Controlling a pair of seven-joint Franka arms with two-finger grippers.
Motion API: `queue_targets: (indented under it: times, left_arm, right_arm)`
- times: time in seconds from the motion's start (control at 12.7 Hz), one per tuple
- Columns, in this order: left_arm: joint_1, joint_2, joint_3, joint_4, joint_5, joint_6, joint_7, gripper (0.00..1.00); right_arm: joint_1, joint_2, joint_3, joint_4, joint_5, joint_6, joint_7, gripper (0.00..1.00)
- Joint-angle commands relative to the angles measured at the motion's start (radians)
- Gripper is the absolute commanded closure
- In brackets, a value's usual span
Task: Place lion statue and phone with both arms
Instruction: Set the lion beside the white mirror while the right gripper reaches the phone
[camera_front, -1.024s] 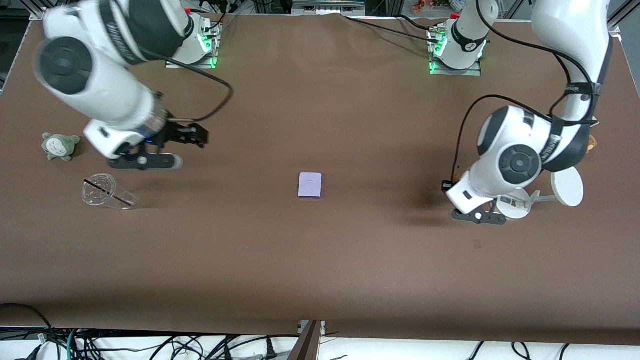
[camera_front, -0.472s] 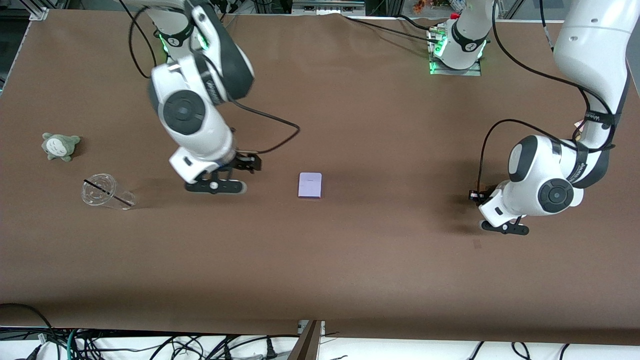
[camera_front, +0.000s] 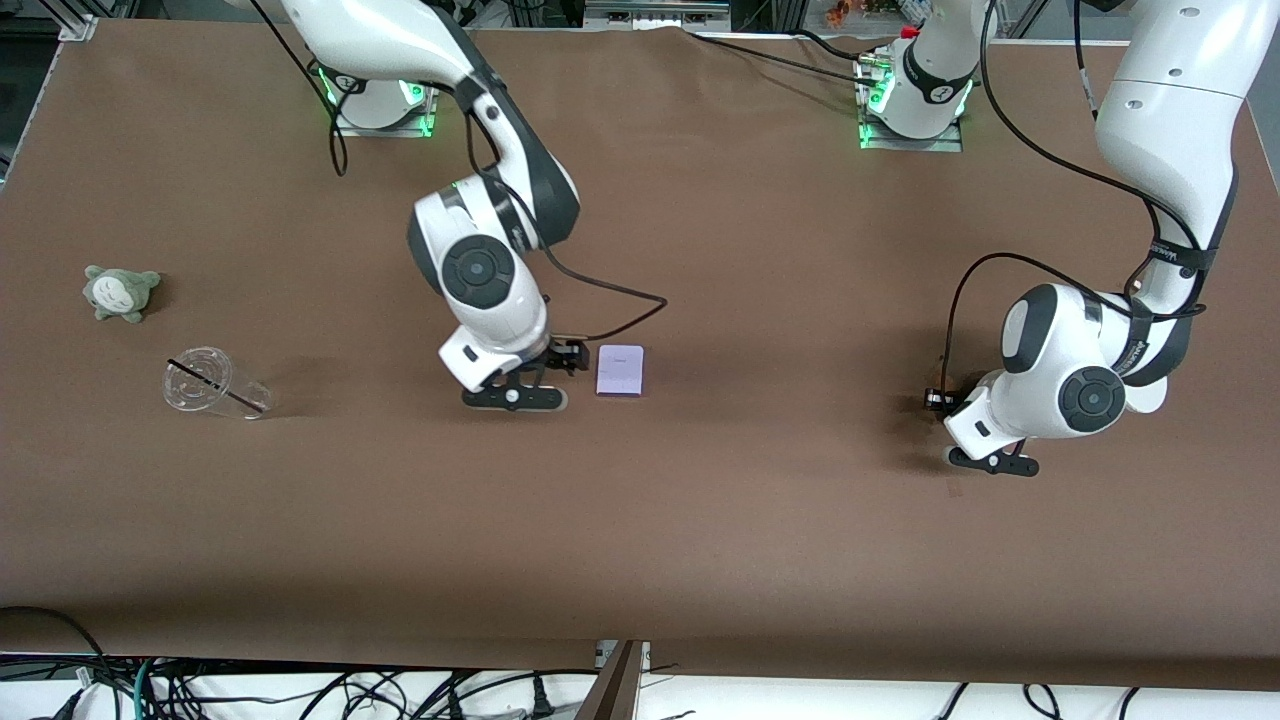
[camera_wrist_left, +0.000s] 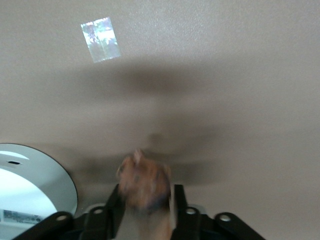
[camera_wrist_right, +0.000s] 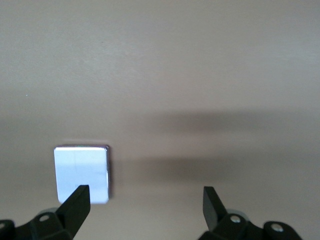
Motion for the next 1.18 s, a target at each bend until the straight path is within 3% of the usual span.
queue_targets:
  times: [0.0, 0.16, 0.63, 0.87, 1.1]
  left_arm:
    - [0.003, -0.016, -0.004, 0.012, -0.006, 0.0, 0.022, 0.0]
    - [0.005, -0.059, -0.005, 0.013, -0.006, -0.011, 0.019, 0.0]
    - [0.003, -0.337, -0.014, 0.039, -0.007, -0.15, 0.015, 0.0]
    - [0.005, -0.407, -0.039, 0.143, -0.015, -0.312, 0.013, 0.0]
    - [0.02, -0.401, -0.031, 0.332, -0.041, -0.492, 0.01, 0.0]
  right_arm:
    - [0.006, 0.056, 0.017, 0.009, 0.02, 0.073, 0.01, 0.0]
    - [0.006, 0.089, 0.023, 0.009, 0.02, 0.113, 0.009, 0.0]
    - [0.032, 0.146, 0.052, 0.009, 0.02, 0.184, 0.01, 0.0]
    - [0.034, 0.151, 0.086, 0.009, 0.017, 0.184, 0.015, 0.0]
    - [0.051, 0.152, 0.091, 0.009, 0.015, 0.185, 0.038, 0.0]
